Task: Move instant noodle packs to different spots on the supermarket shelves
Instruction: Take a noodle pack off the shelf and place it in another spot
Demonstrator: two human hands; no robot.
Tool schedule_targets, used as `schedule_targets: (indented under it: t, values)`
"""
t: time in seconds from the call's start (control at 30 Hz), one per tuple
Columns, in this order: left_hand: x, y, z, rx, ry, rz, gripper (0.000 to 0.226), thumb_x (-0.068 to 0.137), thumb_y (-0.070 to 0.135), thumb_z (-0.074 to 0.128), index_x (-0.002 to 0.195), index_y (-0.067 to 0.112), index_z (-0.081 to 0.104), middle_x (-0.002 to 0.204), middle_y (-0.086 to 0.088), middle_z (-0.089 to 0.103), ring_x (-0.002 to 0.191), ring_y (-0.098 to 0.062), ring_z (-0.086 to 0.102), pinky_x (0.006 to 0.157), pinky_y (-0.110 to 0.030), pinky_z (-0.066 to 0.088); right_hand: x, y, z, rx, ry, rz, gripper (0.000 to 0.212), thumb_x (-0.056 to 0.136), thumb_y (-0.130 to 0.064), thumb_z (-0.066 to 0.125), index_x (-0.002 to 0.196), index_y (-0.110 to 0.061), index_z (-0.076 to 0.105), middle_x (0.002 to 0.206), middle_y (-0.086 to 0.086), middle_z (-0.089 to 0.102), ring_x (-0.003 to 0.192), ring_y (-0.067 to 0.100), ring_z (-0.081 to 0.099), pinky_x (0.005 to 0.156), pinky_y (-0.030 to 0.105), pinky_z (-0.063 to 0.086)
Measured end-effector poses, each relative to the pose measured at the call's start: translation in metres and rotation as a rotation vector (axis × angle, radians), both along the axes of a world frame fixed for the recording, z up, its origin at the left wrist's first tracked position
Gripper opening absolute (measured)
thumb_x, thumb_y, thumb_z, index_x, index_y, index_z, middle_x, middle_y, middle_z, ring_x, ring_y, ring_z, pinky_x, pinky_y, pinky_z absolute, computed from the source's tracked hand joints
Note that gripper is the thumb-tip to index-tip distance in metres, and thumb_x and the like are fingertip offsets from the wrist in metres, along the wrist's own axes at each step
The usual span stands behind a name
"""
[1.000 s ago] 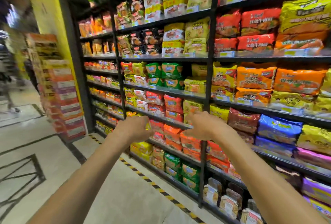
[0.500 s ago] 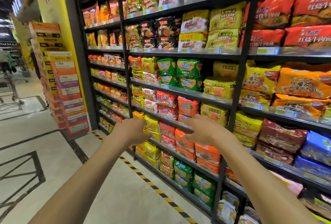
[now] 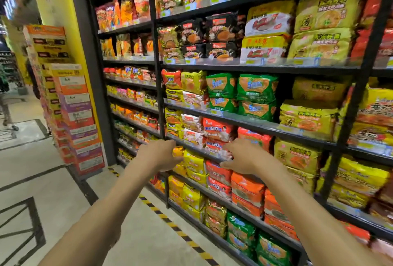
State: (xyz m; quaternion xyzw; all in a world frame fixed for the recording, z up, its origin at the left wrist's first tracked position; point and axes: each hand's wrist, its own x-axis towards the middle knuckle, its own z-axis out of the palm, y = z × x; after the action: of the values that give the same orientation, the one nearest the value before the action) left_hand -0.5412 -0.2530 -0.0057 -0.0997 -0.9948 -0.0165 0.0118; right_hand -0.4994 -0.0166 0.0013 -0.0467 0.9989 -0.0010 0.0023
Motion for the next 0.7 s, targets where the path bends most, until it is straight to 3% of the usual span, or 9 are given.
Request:
schedule_targets:
  t: [0.17,0.37,0.57,0.7]
  values:
    - [-0.065,-0.029,-0.013,0.004,-0.022,-0.001,0.059,0.1,0.058,0.049,0.145,0.02,0.048,0.139,-0.005,0.061,0.128,-0.029,0.057,0.105,-0.052,0.049,-0.072,-0.027,-0.015,0.0,-0.049,0.006,0.061,0.098,-0.049,0.053,0.15,-0.022,0.038,0.155,0.012,0.035,0.142,0.037,0.031,0.108,0.051,0.038]
    - [-0.145,-0.051,-0.019,-0.001,-0.022,-0.013,0.05,0.1,0.057,0.049,0.133,0.02,0.053,0.129,-0.003,0.065,0.118,-0.025,0.061,0.095,-0.045,0.052,-0.15,-0.042,-0.024,-0.038,-0.034,0.009,0.061,0.096,-0.052,0.054,0.149,-0.025,0.04,0.157,0.009,0.032,0.143,0.032,0.033,0.106,0.046,0.039]
    - [-0.239,-0.056,-0.021,0.025,0.01,-0.072,0.059,0.099,0.059,0.05,0.146,0.024,0.047,0.141,-0.002,0.06,0.131,-0.026,0.056,0.102,-0.049,0.052,-0.24,-0.049,-0.021,-0.021,-0.031,-0.026,0.061,0.095,-0.053,0.054,0.149,-0.027,0.041,0.151,0.007,0.04,0.137,0.032,0.039,0.106,0.049,0.04]
    - [-0.312,-0.057,-0.017,0.028,0.01,-0.101,0.053,0.098,0.059,0.051,0.136,0.021,0.054,0.131,-0.002,0.065,0.119,-0.024,0.062,0.098,-0.048,0.054,-0.3,-0.052,-0.019,-0.04,-0.032,-0.056,0.064,0.095,-0.053,0.054,0.151,-0.026,0.038,0.152,0.009,0.039,0.138,0.033,0.038,0.109,0.049,0.038]
